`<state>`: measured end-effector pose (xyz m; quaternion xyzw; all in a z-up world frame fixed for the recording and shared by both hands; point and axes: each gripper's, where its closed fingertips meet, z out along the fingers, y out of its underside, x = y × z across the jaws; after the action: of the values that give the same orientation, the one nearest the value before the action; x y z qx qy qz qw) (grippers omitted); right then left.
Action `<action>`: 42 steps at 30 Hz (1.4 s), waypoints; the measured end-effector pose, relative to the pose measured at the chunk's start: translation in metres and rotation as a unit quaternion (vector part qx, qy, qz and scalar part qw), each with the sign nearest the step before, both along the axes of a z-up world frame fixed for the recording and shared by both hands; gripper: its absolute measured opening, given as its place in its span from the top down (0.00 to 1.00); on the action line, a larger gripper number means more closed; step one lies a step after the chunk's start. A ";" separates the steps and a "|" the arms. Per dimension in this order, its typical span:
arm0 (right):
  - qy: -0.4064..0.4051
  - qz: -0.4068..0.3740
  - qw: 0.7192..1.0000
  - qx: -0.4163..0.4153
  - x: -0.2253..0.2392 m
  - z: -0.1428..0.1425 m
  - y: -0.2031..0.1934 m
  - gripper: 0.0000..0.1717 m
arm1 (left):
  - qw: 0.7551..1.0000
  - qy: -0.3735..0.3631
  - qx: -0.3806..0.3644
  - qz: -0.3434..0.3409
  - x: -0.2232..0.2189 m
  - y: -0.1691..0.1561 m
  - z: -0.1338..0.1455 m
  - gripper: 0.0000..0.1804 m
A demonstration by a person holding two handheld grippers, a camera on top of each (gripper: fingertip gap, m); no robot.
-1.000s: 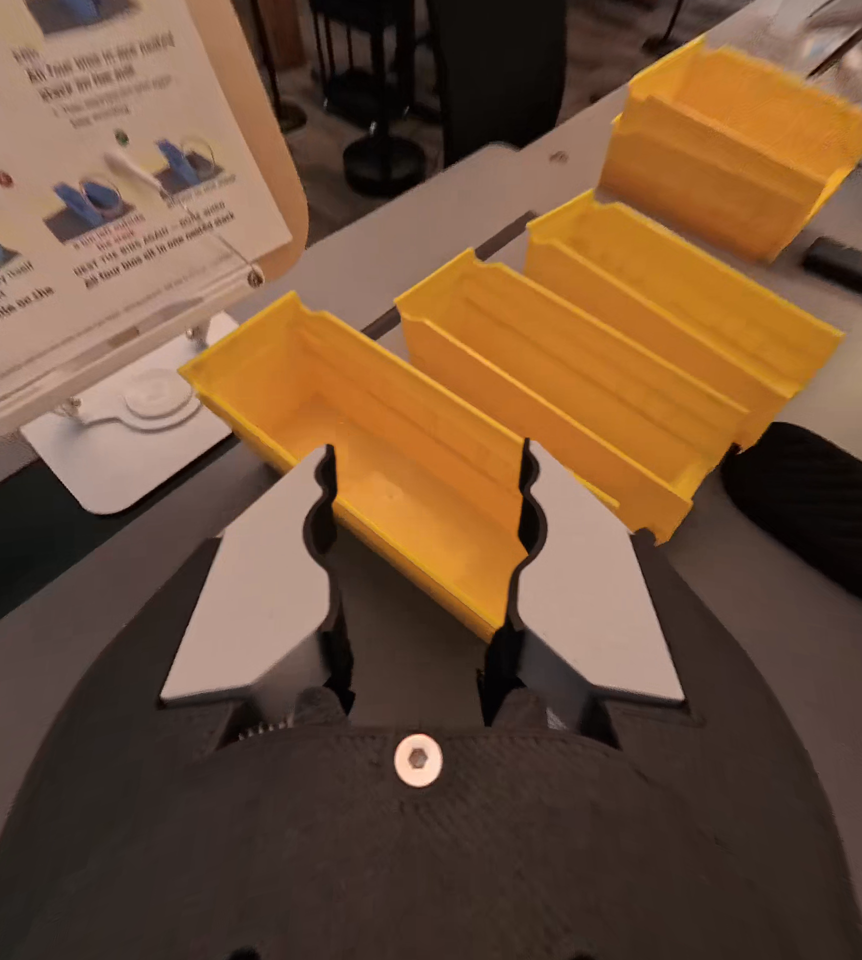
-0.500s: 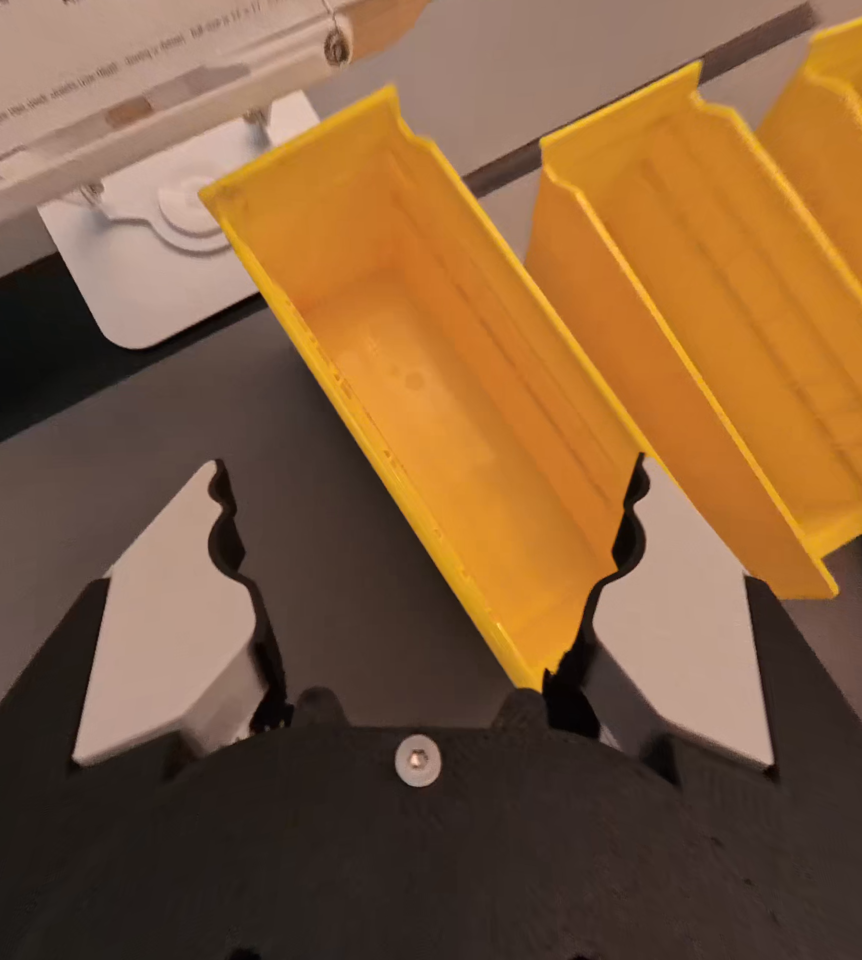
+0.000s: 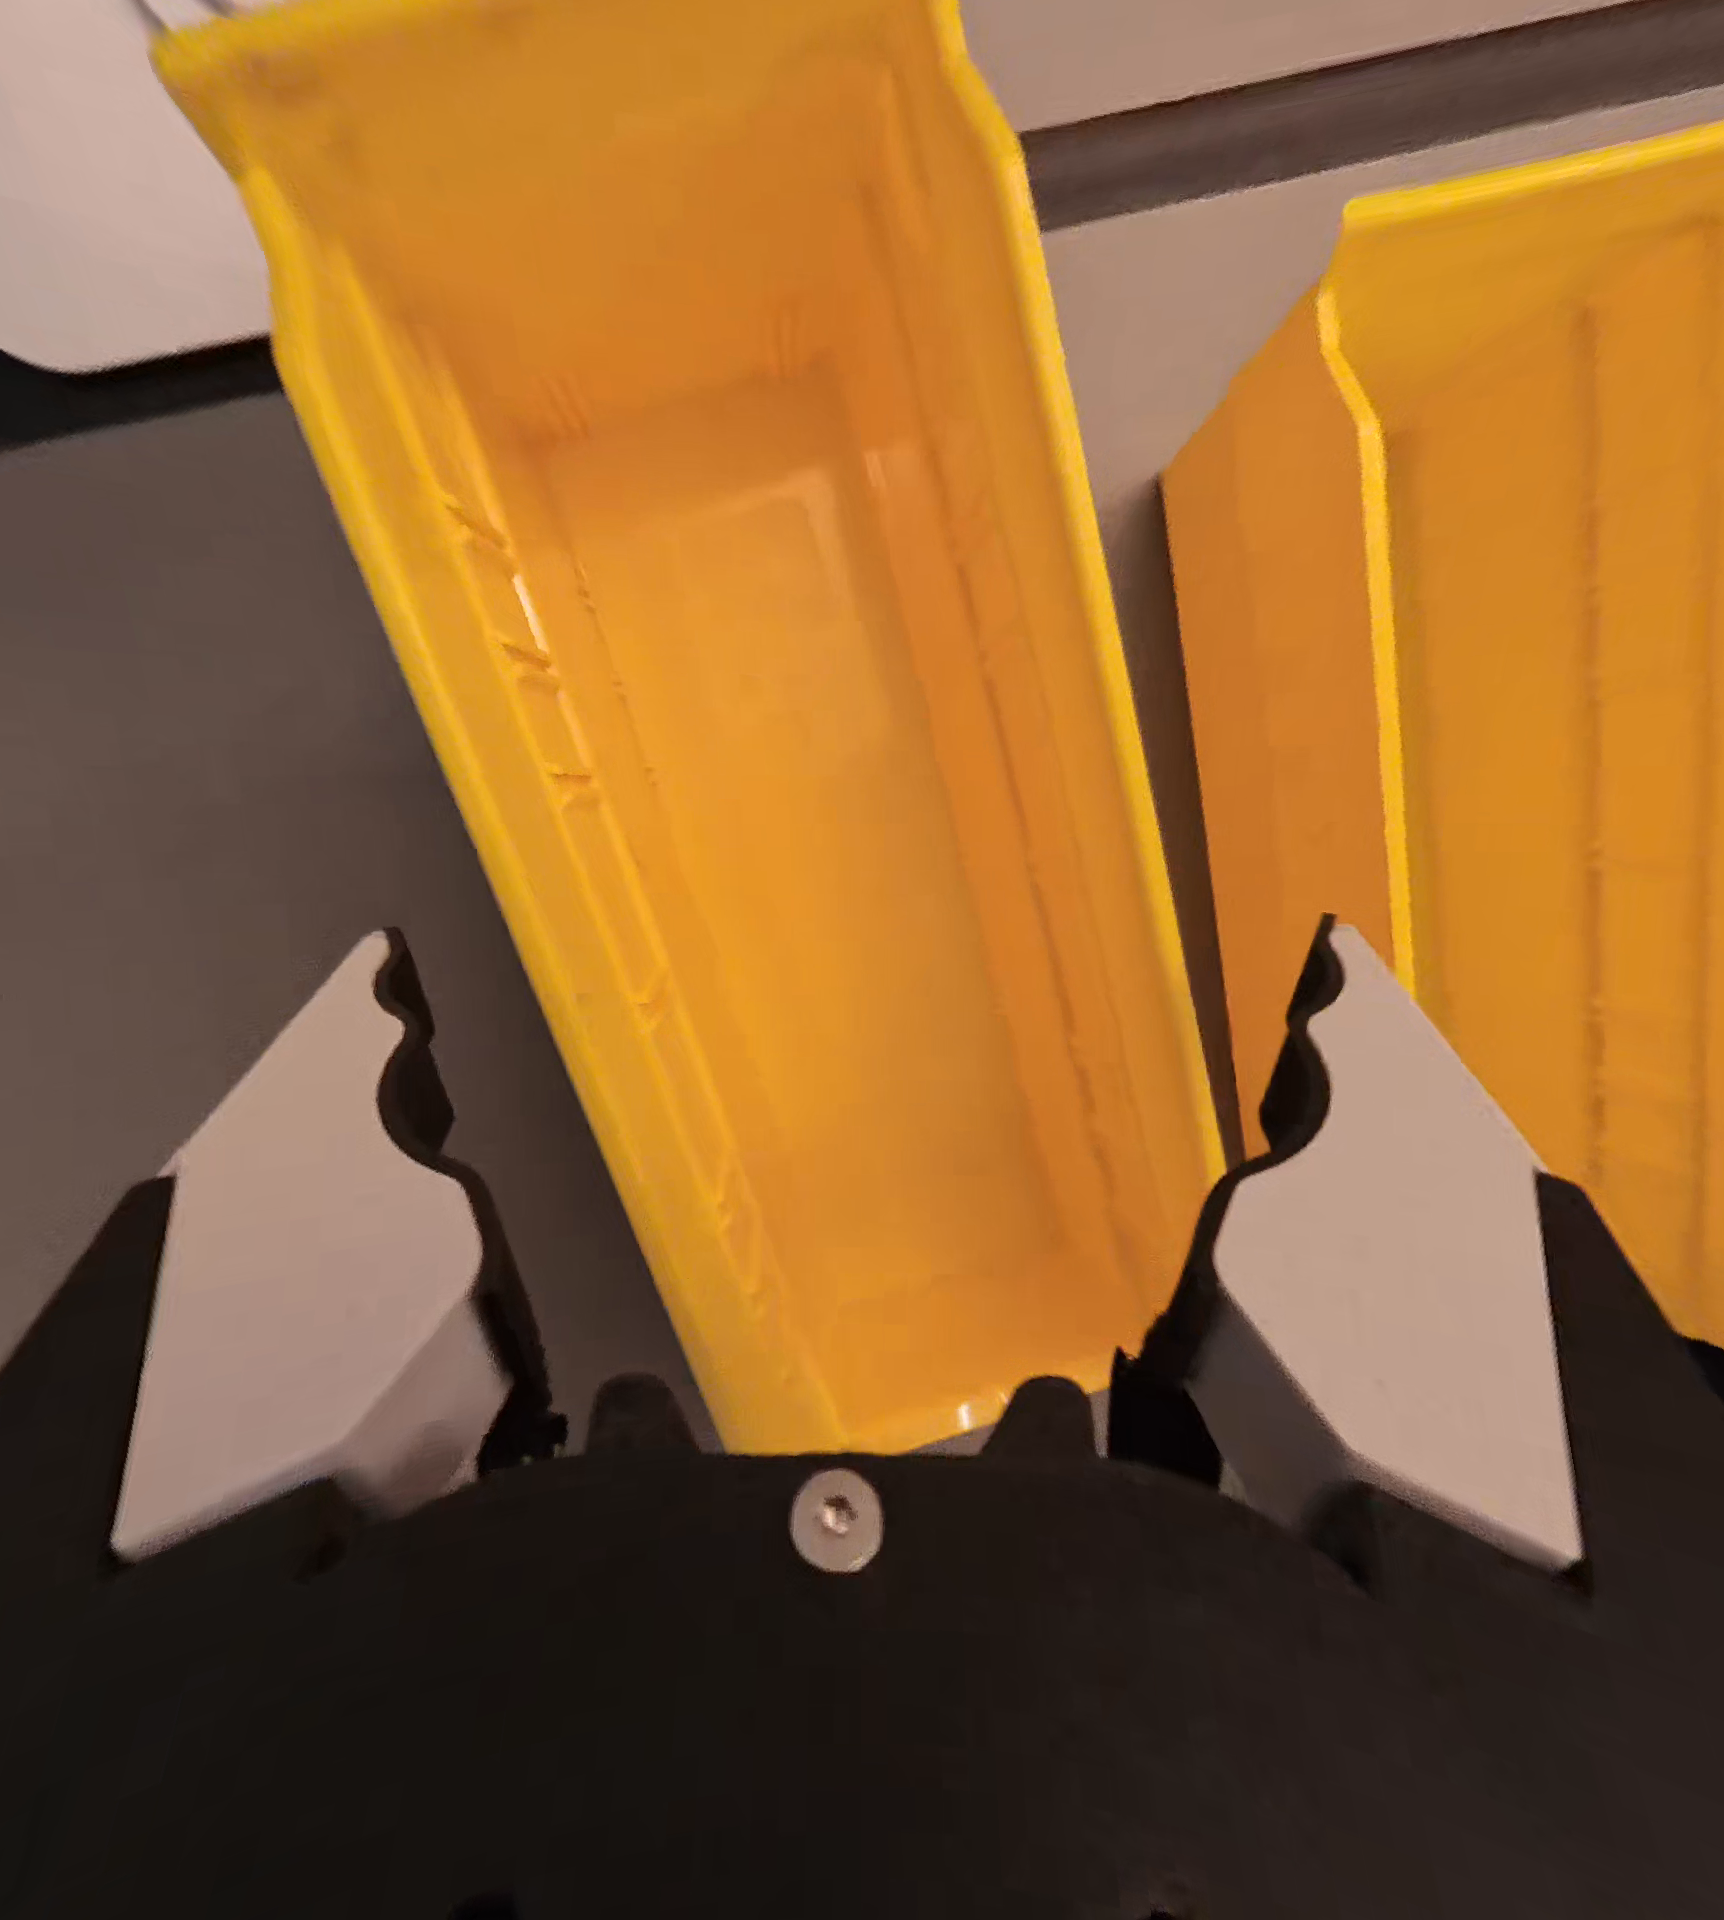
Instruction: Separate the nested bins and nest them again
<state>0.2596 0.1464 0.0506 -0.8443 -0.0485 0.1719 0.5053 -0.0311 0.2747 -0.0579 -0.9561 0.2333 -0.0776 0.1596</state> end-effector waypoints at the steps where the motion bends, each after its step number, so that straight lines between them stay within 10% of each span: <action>1: -0.003 0.001 1.000 -0.009 0.000 -0.004 0.000 0.46 | 1.000 0.015 -0.009 0.004 0.000 -0.001 -0.003 0.12; 9: 0.003 0.007 0.999 -0.038 0.003 -0.015 -0.003 0.46 | 0.994 0.107 -0.029 -0.005 -0.007 -0.012 -0.019 0.26; 20: 0.001 0.012 0.998 -0.055 -0.002 -0.021 0.000 0.46 | 0.983 0.152 -0.099 -0.026 -0.014 -0.046 -0.028 0.18; 42: -0.032 0.048 0.996 -0.062 -0.028 -0.019 0.000 0.46 | 0.980 0.149 -0.129 0.002 -0.015 -0.050 -0.018 0.34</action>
<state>0.2313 0.1469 0.0314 -0.8758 -0.0950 0.1713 0.4412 -0.0465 0.2249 -0.0759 -0.9700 0.2401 0.0369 -0.0013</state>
